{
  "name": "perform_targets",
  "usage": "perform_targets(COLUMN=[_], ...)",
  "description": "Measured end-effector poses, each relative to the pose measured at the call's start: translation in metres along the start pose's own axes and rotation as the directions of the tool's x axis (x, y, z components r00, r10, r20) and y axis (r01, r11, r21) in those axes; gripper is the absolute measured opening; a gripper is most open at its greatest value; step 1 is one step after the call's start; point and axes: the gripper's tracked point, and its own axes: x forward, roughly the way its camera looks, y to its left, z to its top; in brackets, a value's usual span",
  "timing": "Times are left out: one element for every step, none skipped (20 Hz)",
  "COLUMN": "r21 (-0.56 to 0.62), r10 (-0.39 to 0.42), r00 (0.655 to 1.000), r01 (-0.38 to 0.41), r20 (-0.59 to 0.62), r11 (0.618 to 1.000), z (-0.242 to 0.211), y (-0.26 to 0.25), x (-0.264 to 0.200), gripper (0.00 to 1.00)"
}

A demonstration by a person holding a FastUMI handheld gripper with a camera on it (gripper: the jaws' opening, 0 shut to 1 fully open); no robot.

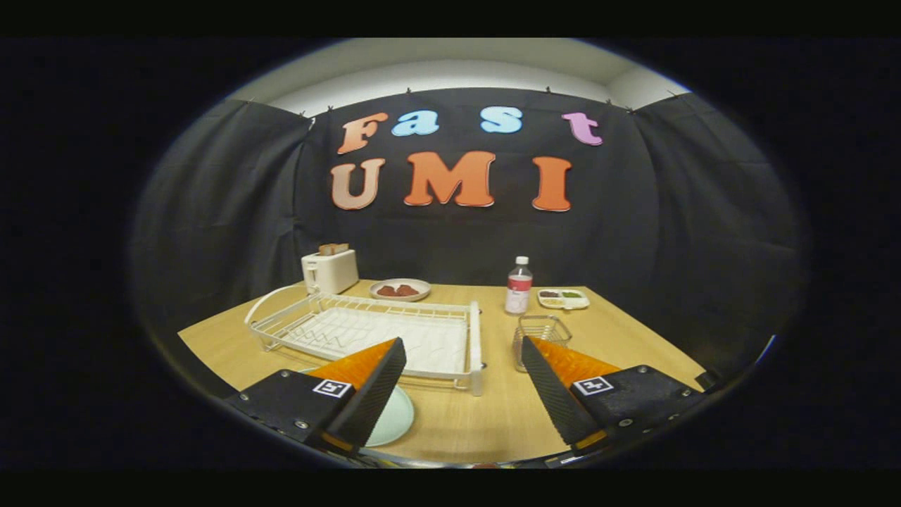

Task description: Take the plate from the dish rack, then take the spoon from the basket and place it into the plate.

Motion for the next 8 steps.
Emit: perform_targets(r21=[0.009, 0.019, 0.027, 0.031, 0.031, 0.03, 0.032, 0.036], r10=[-0.017, -0.037, -0.058, -0.08, -0.099, -0.117, -0.134, -0.147], r00=[1.0, 0.999, 0.998, 0.996, 0.995, 0.992, 0.99, 0.988], r01=[0.017, 0.037, 0.058, 0.08, 0.098, 0.116, 0.133, 0.146], r20=[0.008, 0.016, 0.023, 0.028, 0.033, 0.038, 0.042, 0.044], r11=[1.0, 0.999, 0.998, 0.996, 0.995, 0.993, 0.991, 0.989], z=[0.006, 0.01, 0.014, 0.017, 0.019, 0.013, 0.014, 0.015], y=[-0.014, -0.026, -0.04, -0.053, -0.064, -0.069, -0.078, -0.086], x=[0.0, 0.0, 0.001, 0.001, 0.002, -0.003, -0.003, -0.003], gripper=[0.98, 0.99, 0.98, 0.98, 0.98, 0.98, 0.98, 0.98])
